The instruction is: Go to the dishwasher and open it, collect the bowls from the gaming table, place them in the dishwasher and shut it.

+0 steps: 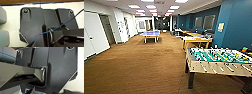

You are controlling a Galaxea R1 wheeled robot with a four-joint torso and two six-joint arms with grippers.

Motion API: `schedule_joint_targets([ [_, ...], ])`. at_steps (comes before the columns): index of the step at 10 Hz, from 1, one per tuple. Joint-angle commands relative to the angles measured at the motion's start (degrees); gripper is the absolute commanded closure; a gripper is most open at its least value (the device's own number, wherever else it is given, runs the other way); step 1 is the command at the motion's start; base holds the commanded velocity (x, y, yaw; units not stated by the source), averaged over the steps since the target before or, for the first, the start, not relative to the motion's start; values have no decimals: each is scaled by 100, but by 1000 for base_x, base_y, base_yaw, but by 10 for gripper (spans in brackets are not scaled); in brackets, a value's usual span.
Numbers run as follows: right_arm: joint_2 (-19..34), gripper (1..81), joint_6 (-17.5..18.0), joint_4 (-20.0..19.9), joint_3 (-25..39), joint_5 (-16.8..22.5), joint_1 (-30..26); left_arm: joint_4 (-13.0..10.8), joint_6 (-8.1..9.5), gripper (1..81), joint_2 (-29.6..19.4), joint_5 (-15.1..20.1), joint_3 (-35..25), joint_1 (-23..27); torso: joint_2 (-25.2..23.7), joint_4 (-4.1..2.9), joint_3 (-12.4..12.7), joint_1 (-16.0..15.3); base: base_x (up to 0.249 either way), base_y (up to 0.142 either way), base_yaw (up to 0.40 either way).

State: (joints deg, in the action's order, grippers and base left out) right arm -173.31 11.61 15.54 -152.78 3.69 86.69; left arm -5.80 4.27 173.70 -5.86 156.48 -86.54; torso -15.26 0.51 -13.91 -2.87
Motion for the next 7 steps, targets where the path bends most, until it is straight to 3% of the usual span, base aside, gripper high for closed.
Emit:
schedule_joint_targets([
  [1,-22,10,-18,45,13,290,-305,-26,-40,10,7,279,14,282,0,0,0,0,0,0,113],
  [7,-21,10,-18,45,4,290,-314,0,-31,10,16,279,14,300,0,0,0,0,0,0,-14],
])
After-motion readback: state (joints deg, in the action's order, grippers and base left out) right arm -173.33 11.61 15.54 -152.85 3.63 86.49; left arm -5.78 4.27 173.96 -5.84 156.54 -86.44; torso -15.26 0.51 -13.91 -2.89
